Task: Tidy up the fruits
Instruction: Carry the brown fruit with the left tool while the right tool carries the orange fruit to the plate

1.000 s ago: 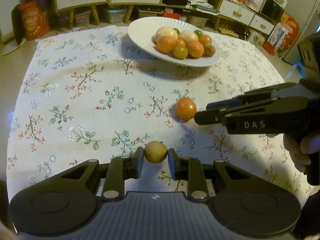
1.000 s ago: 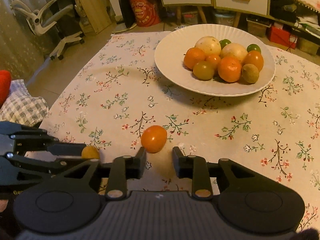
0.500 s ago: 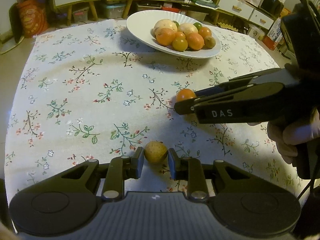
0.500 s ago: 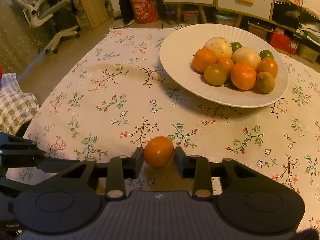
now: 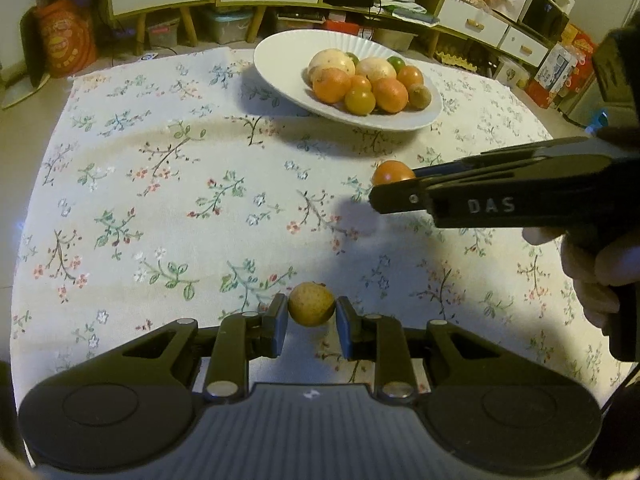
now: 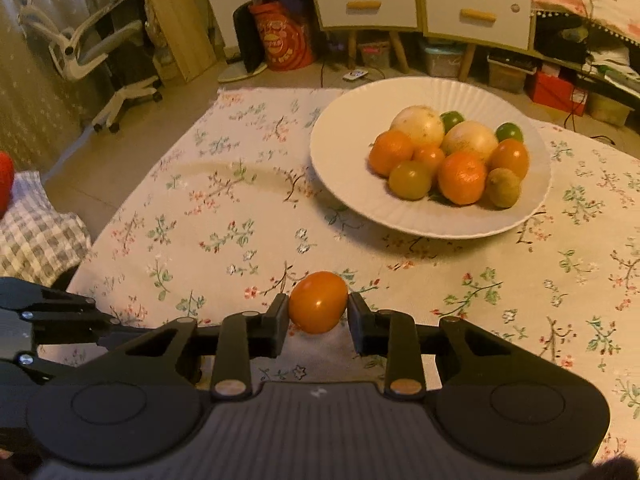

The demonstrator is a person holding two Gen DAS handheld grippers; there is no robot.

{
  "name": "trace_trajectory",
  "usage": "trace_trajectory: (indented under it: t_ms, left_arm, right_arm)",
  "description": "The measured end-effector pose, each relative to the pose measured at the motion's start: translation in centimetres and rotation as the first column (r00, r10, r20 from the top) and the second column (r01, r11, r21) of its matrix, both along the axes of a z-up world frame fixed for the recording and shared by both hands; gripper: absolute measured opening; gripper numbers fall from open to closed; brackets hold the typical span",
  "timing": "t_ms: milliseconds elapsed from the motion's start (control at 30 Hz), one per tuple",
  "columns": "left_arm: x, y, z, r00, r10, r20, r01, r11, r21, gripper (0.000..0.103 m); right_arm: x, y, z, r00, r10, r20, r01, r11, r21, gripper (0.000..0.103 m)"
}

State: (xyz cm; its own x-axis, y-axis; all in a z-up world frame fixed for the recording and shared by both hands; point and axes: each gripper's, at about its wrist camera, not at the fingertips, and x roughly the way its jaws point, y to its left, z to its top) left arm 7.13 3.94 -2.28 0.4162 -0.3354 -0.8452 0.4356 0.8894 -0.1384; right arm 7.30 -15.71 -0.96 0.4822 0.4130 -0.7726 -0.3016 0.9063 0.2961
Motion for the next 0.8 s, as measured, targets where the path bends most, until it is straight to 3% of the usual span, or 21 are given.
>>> trace_trajectory:
  t_ms: [467,800]
  left_arm:
    - [2.7,-3.1,2.2,0.996,0.029,0.085,-0.023,0.998,-0.064,0.017]
    - [5.2,-5.9,3.1,0.978,0.029,0.205,-0.013,0.997,-0.080,0.017]
  right_arm:
    - [1.7,-4.9,1.0,0.986,-0.167,0.029,0.166,0.985,0.047,0.028]
    - [3.3,-7.3,0.4,0.964,-0.264,0.031,0.260,0.961,0.095,0.028]
